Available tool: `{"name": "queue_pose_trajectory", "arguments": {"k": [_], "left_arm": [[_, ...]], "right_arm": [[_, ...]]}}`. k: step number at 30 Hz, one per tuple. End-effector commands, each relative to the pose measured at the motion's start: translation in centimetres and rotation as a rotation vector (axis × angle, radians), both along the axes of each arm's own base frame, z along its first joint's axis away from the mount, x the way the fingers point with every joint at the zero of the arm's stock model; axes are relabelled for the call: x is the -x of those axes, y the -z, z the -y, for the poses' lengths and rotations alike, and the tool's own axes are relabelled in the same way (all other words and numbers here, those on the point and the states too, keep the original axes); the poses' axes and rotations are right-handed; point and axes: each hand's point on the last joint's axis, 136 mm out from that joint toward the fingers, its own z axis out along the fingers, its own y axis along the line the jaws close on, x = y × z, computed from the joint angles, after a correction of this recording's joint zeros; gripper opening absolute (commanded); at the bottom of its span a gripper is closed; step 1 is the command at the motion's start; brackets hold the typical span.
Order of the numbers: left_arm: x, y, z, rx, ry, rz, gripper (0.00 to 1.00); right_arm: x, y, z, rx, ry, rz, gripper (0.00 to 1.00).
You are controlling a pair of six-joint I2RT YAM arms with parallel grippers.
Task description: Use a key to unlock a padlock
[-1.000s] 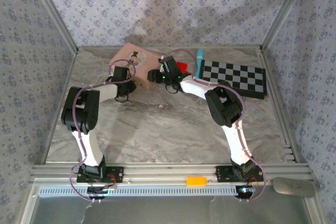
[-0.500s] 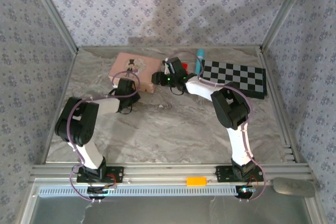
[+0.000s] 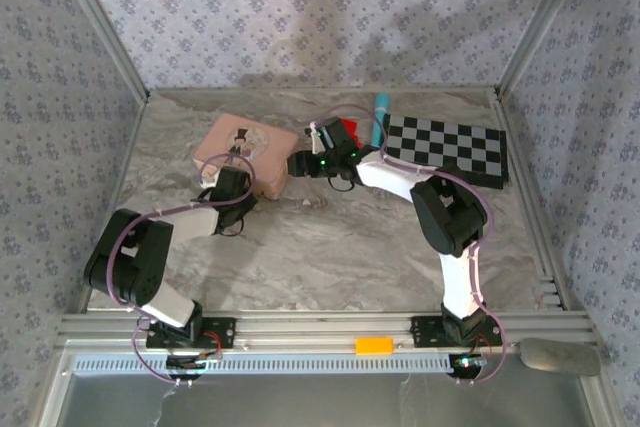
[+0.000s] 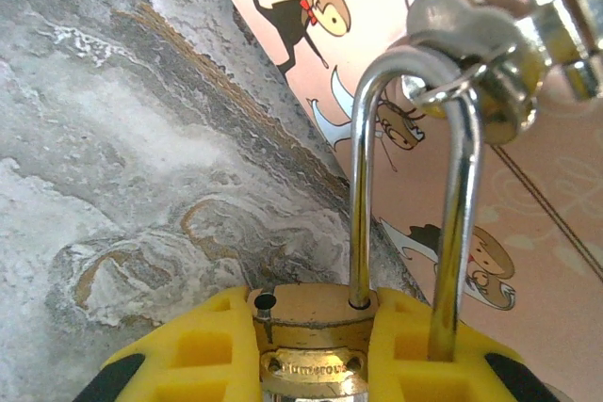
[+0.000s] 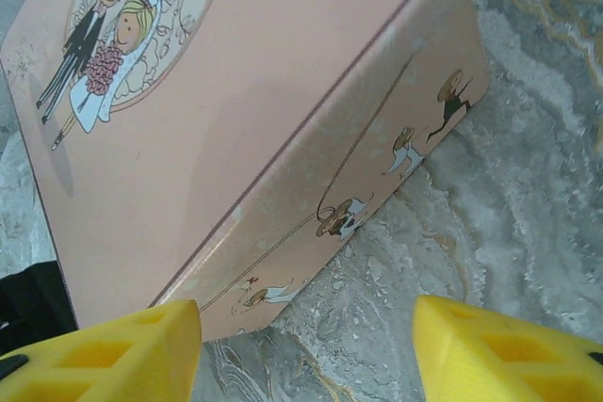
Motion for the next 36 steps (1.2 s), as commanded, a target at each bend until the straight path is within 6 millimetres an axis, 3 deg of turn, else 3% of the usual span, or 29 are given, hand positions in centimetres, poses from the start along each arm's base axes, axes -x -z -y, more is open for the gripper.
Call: {"name": "queue_pose_trajectory", "arguments": {"k": [1,3,7,11,19,29,36], "left_arm": [[-1.1,-0.1,0.0,0.024,-0.039,0.034,0.17],[-0.8,-0.1,-0.1,0.024,-0.042,0.028,0.37],[-0.4,-1.1,-0.4,0.024,-0.036,0.034,0.63],[-0.2,-2.8,-0.7,0.031,0.025,0.054,0.71],[-0.1,-5.3,-2.1,0.029,0.178,0.082,0.73],[-1.3,-3.2,-2.0,0.063,0.138,0.057,0.63],[-2.1,-4.8,-2.7,-0.061,0.245,0.105,0.67]], "right_arm": [[-1.9,-2.9,-0.6,0.024,-0.047,0.107,0.65],[-3.0,-3.1,-1.0,0.040,-0.064,0.135,0.66],[-4.9,-3.3,-2.0,0.044,-0.102,0.164,0.69],[-6.5,-3.8,-2.8,0.029,-0.115,0.180,0.70],[-8.4,-3.3,-2.8,0.044,-0.116,0.177,0.69],[-8.2,-3.3,-3.3,0.063,-0.123,0.195,0.66],[-8.2,-3.0,-4.0,0.043,-0.148,0.184,0.66]]}}
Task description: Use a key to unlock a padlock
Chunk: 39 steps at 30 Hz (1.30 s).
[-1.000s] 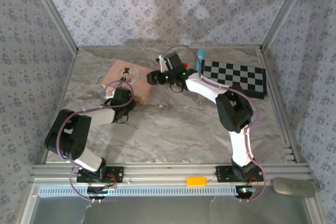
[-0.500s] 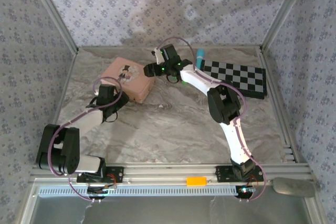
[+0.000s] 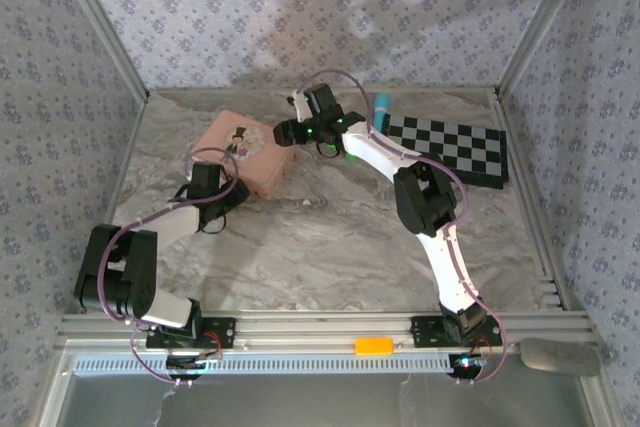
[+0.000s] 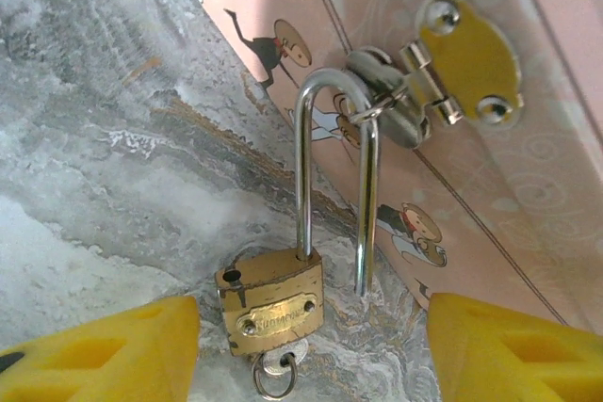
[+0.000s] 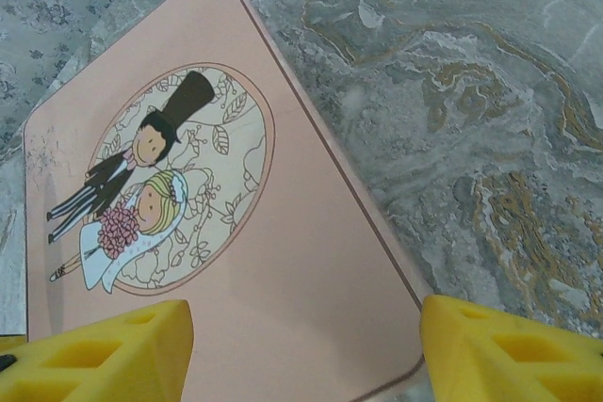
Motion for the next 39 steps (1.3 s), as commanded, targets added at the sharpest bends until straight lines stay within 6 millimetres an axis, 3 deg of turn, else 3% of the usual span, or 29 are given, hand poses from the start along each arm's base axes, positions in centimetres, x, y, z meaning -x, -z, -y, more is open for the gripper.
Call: {"name": "queue_pose_trajectory", "arguments": {"k": [1,5,8,18,27,32,39], "left_arm": [[-2.0,-3.1,0.0,-0.070,0.119,0.114,0.67],[-2.8,-3.7,1.1,-0.095,0.292,0.151,0.68],[-3.1,-3.0,1.5,-0.119,0.377,0.147,0.67],[-3.6,-1.1,3.7,-0.041,0.405,0.069,0.65],[-1.9,-0.2,6.2,-0.045,0.403,-0.014,0.65],[-0.9,0.3,5.1,-0.171,0.367,-0.078,0.67],[-1.7,0.9,4.1,-0.343,0.421,-0.103,0.61]], "right_arm": [[0.1,0.1,-0.8,-0.006,-0.038,-0.004,0.66],[0.1,-0.2,-0.6,-0.012,-0.047,-0.004,0.65],[0.6,-0.7,-0.3,-0.012,-0.051,0.003,0.65],[2.2,-3.3,1.2,-0.041,-0.051,0.037,0.65],[3.8,-4.2,2.1,-0.062,-0.052,0.037,0.64],[4.4,-4.0,2.4,-0.068,-0.054,0.027,0.64],[4.8,-3.7,2.6,-0.070,-0.054,0.013,0.63]]}}
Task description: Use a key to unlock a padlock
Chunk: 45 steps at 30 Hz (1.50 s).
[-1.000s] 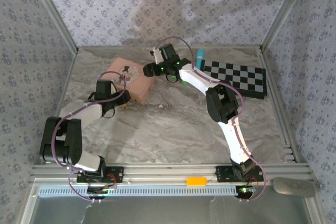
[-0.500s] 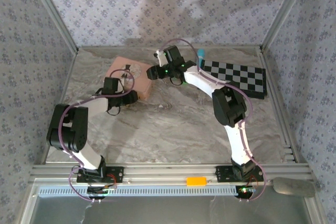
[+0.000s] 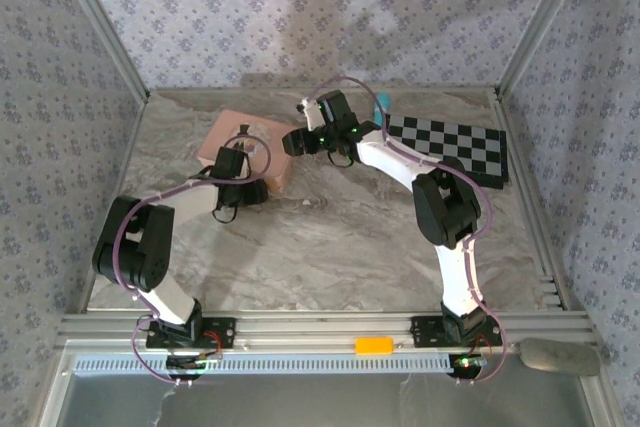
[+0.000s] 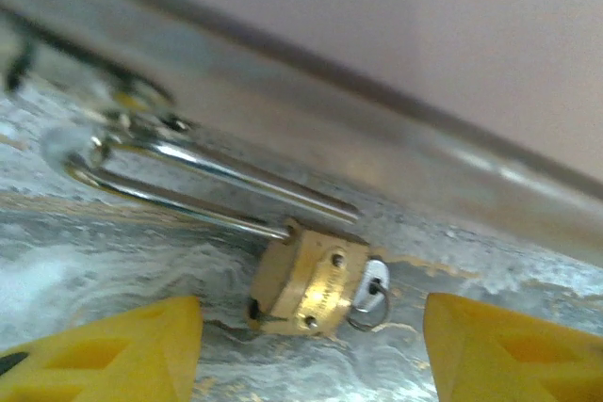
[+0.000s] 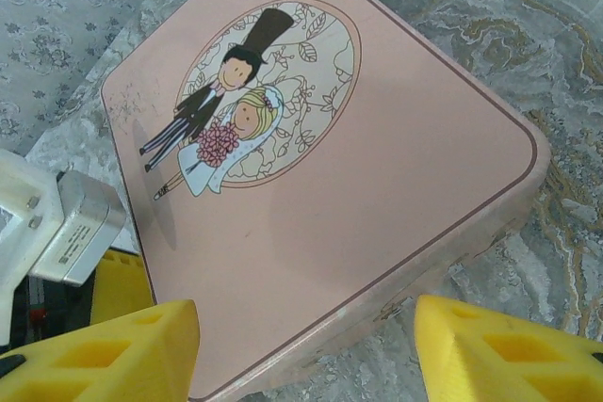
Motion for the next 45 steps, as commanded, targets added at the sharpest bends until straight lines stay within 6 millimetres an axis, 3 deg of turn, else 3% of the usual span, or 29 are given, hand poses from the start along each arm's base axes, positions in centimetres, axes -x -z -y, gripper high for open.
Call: {"name": "queue_pose_trajectory", "arguments": {"k": [1,14,22,26,29,36,45], "left_arm": [[-0.8,-0.2,-0.6,-0.116,0.042,0.006,0.60],[-1.0,1.6,1.0,-0.107,0.163,-0.042,0.56],[-1.1,1.9,1.3,-0.099,0.171,-0.053,0.34],[-0.9,1.4,1.3,-0.097,0.168,-0.043,0.30],[-0.8,1.3,1.3,-0.095,0.158,-0.030,0.27],[-0.9,0.3,1.0,-0.077,0.121,0.011,0.21],[-1.5,-0.9,0.9,0.089,0.038,0.026,0.03]], "right_arm": [[0.3,-2.2,0.2,-0.039,-0.006,0.020,0.63],[0.3,-2.4,0.0,-0.059,-0.005,0.015,0.62],[-0.5,-2.2,-0.1,-0.057,0.015,0.015,0.62],[-2.7,-0.8,0.2,-0.054,0.085,-0.036,0.62],[-3.3,0.0,-0.6,-0.052,0.106,-0.060,0.62],[-3.7,4.0,-0.6,0.011,0.218,-0.153,0.64],[-3.1,7.2,0.4,0.099,0.295,-0.199,0.64]]}}
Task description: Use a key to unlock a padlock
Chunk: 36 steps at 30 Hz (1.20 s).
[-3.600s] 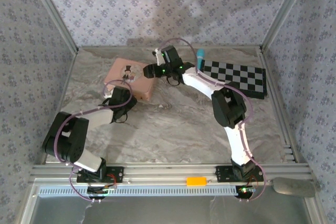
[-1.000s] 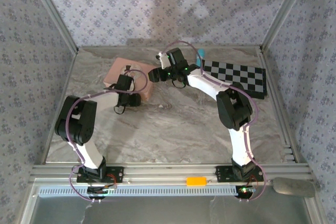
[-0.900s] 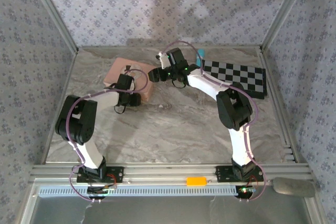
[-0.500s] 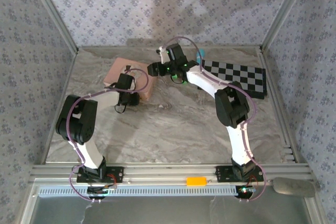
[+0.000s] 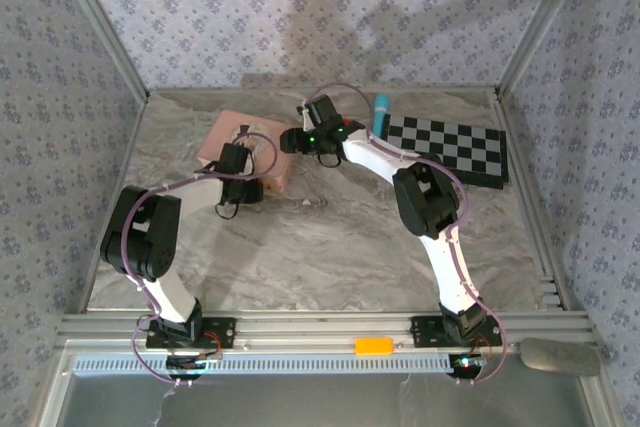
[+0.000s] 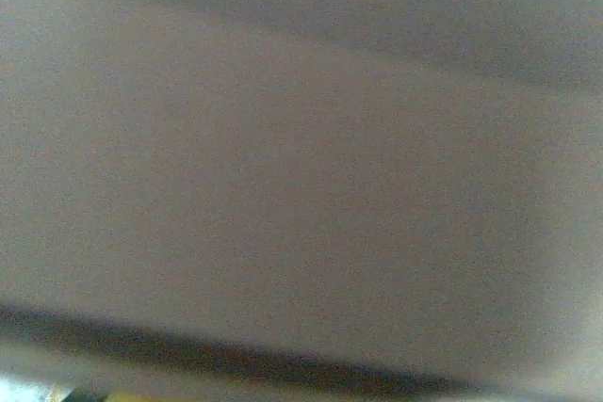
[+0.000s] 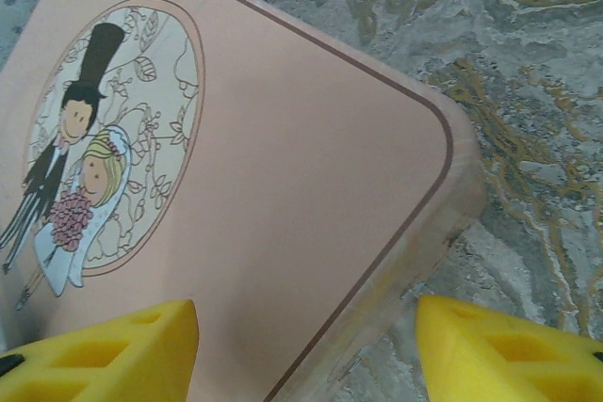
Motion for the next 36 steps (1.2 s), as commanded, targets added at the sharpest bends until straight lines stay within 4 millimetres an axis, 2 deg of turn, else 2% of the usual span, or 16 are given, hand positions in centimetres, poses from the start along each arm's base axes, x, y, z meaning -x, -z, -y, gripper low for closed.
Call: {"name": "queue_pose_trajectory", "arguments": {"k": [1,7,13,19,27,36], "left_arm": [[-0.7,-1.8,0.3,0.130,-0.051,0.036,0.00],[-1.4,-3.1,-0.6,0.255,-0.119,0.082,0.00],[-1.7,-3.9,-2.1,0.306,-0.170,0.127,0.00],[-2.2,-4.8,-3.3,0.388,-0.218,0.179,0.00],[-2.6,-6.2,-2.8,0.507,-0.261,0.243,0.00],[-3.0,-5.8,-6.3,0.609,-0.461,0.323,0.00]], "right_arm": [[0.4,2.5,1.0,0.071,0.052,-0.055,0.64],[0.9,4.7,2.0,0.100,0.078,-0.105,0.62],[0.8,5.9,2.8,0.103,0.102,-0.131,0.57],[0.5,5.9,3.1,0.103,0.111,-0.131,0.54],[0.4,6.1,3.2,0.105,0.113,-0.126,0.51],[0.5,6.3,3.6,0.112,0.120,-0.131,0.50]]}}
